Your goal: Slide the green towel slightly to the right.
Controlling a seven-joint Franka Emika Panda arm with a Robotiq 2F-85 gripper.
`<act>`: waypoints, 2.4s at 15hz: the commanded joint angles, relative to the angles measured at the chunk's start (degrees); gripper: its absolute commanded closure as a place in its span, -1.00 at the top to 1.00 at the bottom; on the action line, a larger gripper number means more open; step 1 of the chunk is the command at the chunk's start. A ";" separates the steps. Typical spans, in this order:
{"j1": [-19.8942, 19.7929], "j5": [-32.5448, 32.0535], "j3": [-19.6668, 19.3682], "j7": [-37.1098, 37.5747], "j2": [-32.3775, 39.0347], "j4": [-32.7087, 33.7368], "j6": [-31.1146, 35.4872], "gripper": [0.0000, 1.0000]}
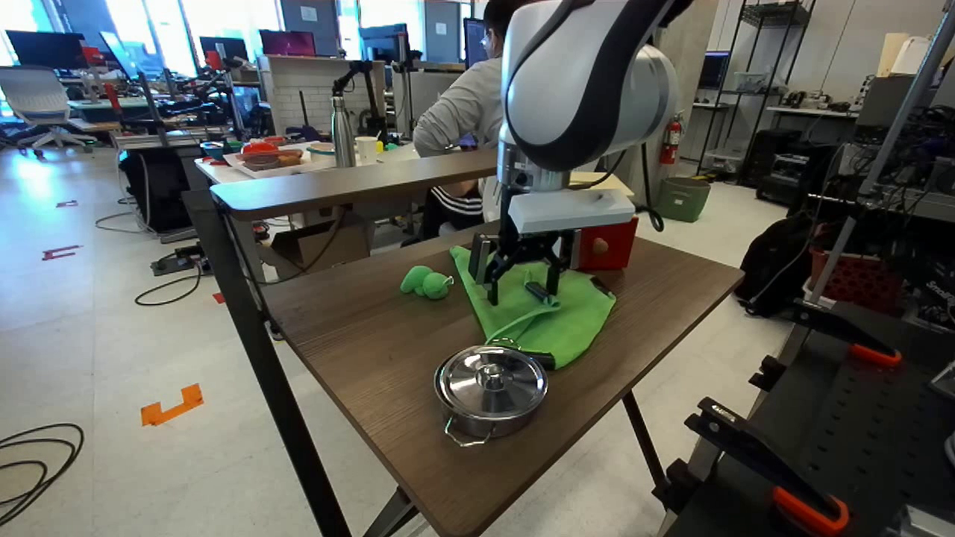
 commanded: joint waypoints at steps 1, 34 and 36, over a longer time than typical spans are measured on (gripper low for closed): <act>0.95 1.32 -0.03 -1.00 -1.29 -2.64 1.45 1.00; -0.21 -0.74 -5.29 -4.19 -10.21 -23.93 3.72 1.00; -0.07 -1.05 -6.19 -3.85 -10.53 -24.61 4.15 1.00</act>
